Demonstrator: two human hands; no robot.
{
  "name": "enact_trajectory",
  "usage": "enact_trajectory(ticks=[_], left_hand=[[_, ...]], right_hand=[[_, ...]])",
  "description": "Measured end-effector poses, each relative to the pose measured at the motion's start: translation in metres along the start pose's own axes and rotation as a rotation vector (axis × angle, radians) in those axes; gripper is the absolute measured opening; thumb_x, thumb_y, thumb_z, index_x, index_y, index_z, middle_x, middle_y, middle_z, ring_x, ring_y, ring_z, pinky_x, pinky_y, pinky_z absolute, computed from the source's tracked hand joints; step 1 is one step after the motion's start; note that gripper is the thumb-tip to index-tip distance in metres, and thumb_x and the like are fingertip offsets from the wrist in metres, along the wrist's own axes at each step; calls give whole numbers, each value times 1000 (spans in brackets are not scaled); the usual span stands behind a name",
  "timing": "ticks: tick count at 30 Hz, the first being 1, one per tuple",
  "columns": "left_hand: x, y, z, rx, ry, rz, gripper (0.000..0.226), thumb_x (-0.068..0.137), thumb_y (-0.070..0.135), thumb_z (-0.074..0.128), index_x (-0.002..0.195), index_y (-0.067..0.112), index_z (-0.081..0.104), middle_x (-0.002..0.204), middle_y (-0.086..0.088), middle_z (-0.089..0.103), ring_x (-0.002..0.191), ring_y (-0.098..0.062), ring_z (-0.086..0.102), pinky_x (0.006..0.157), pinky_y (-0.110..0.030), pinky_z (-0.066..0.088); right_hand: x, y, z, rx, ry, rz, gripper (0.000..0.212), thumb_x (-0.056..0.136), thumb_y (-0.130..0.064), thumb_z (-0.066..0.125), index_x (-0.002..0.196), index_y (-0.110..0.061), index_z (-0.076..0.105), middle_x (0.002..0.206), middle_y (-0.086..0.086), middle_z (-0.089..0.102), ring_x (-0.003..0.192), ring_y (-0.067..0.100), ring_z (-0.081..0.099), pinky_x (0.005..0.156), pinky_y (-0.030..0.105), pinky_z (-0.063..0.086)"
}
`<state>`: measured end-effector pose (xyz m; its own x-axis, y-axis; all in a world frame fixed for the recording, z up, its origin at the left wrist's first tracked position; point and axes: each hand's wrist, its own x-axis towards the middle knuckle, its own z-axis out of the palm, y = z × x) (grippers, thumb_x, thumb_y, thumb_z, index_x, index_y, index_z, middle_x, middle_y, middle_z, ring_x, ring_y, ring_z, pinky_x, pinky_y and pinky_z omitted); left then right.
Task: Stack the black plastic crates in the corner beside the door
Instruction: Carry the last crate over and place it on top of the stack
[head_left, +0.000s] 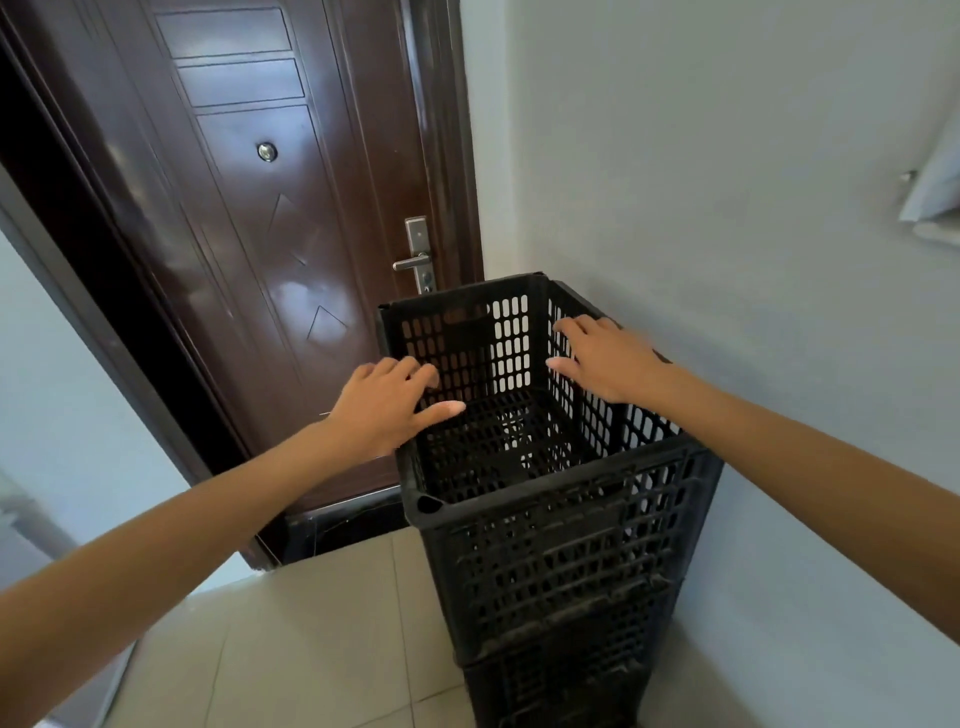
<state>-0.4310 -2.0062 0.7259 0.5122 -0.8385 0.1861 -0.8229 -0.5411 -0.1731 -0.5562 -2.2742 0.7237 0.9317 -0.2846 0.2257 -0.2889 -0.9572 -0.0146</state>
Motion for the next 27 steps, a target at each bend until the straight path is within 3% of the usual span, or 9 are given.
enact_trajectory(ticks=[4,7,8,10,12,14,16,20,27], left_hand=[[-32,61,-3,-310,-124,170,83,85,79,3,118,28,60,106,5,67,101,-16,62,89,-41,50],[-41,87,3,-396,-224,102,92,76,85,-8,100,32,64,83,5,66,91,-20,65,77,-41,47],[-44,91,7,-370,-248,94,85,79,82,-7,95,36,63,76,6,62,89,-23,65,77,-42,46],[-47,93,14,-268,-239,112,36,99,61,10,83,54,41,68,10,45,88,-27,64,79,-47,50],[-47,89,19,-170,-158,164,18,107,37,28,116,47,39,69,10,34,87,-27,61,76,-47,52],[-45,86,27,-113,-133,273,57,105,25,40,137,43,-2,76,6,34,86,-26,59,69,-44,52],[-45,86,31,-94,-95,300,70,103,21,42,136,39,-17,87,2,43,88,-27,58,64,-43,47],[-42,87,30,-49,-134,273,58,104,27,31,149,34,-5,95,0,47,92,-29,57,63,-40,38],[-33,103,30,-5,-159,292,72,100,17,41,144,32,-14,106,-5,52,97,-33,56,65,-45,39]], right_hand=[[-66,-28,3,218,-60,-68,58,97,-54,33,144,-22,30,140,6,47,127,27,46,97,45,45],[-102,-41,7,268,-48,-157,61,94,-60,20,148,-32,21,135,-6,53,120,17,52,88,41,50],[-107,-42,8,231,-17,-197,62,93,-61,16,148,-32,21,131,-10,55,116,14,53,85,39,51],[-111,-41,8,174,30,-262,59,96,-58,14,147,-31,28,125,-14,59,111,10,55,83,33,50],[-111,-40,10,117,55,-312,52,100,-50,13,135,-31,46,115,-14,64,104,9,58,82,33,49],[-110,-40,16,60,80,-324,51,102,-42,11,113,-33,60,99,-13,67,92,11,62,76,34,48],[-110,-42,19,18,93,-291,52,99,-40,11,99,-34,63,89,-13,66,83,11,62,68,35,49],[-106,-41,21,-48,77,-243,61,95,-43,1,94,-33,62,86,-12,63,81,9,60,62,36,49],[-105,-30,21,-65,60,-178,68,90,-43,-1,91,-29,65,80,-5,65,70,13,60,56,34,46]])
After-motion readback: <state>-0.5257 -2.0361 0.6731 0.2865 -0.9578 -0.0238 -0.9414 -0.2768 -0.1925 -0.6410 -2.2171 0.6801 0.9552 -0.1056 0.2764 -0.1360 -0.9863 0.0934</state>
